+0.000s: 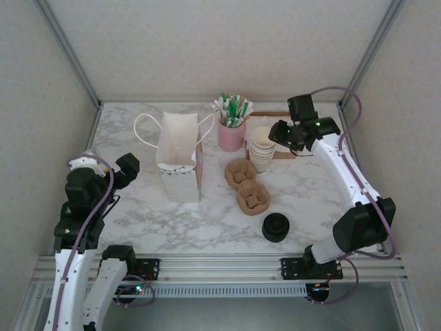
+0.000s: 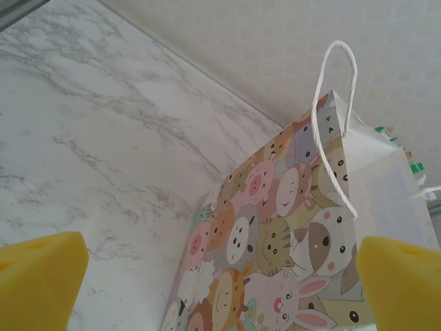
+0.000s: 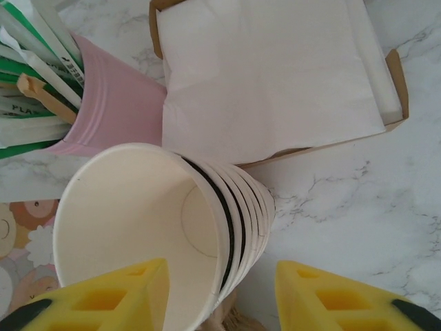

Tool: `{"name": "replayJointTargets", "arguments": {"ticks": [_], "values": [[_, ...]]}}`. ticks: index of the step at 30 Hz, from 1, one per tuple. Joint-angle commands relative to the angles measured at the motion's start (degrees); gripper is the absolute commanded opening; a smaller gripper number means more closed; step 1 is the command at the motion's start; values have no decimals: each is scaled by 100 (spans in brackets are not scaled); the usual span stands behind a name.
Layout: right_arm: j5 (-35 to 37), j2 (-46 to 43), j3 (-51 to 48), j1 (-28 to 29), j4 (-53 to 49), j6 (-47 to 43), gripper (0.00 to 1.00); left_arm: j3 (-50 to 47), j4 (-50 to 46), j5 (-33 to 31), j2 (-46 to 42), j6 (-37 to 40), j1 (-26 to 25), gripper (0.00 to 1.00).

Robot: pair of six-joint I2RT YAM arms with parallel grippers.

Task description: Pack the takeout coffee

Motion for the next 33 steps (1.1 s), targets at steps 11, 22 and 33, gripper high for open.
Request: {"name": "replayJointTargets", "arguments": {"ticks": [11,22,33], "values": [[-14,207,68,168,136,-196,28,-68,93,149,-86,-80,65,100],[38,201,47,193,171,-273,16,-73,107,176,-81,-98,89,100],[106,112,107,206,149,-299,7,-81,102,175,-95,-116,89,100]]}}
